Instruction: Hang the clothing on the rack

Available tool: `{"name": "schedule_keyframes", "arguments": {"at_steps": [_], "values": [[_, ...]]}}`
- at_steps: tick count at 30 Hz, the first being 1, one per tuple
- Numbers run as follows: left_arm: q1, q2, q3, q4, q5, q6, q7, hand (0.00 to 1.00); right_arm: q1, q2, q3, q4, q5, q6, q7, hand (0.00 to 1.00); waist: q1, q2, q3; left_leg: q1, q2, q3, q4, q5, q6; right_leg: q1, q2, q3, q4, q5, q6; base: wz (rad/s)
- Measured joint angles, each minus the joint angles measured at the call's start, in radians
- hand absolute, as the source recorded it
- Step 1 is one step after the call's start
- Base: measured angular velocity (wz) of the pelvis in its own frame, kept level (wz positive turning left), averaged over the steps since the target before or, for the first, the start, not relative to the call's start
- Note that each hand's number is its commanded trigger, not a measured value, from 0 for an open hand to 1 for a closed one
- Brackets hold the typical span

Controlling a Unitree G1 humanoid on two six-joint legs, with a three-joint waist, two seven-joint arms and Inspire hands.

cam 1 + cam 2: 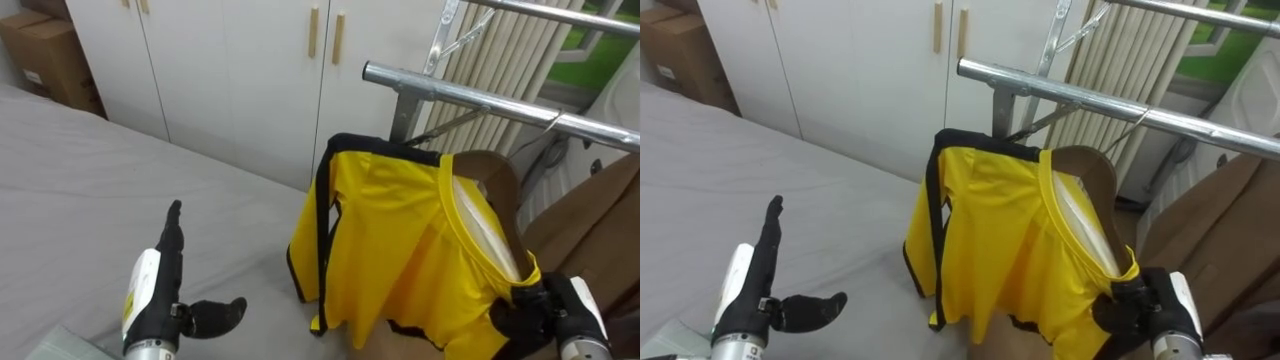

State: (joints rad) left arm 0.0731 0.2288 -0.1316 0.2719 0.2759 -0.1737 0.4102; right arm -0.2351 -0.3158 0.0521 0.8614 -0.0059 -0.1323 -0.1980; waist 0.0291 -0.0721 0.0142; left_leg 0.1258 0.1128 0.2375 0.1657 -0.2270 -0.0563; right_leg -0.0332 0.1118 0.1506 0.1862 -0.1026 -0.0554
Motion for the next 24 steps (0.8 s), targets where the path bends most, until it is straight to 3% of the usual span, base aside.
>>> {"name": "schedule_keyframes", "arguments": {"at_steps": [24], "values": [[0.000,0.013,-0.011,0.003,0.000,0.000,-0.026,0.00,0.004,0.003,0.007,0.000,0.000,0.000,-0.010,0.00,-0.005,0.000,-0.0008,0.005,0.000,0.000,0.000,0.000,0.000,0.006,-0.001,-0.001,0.000,0.000,0.000,0.00]]}}
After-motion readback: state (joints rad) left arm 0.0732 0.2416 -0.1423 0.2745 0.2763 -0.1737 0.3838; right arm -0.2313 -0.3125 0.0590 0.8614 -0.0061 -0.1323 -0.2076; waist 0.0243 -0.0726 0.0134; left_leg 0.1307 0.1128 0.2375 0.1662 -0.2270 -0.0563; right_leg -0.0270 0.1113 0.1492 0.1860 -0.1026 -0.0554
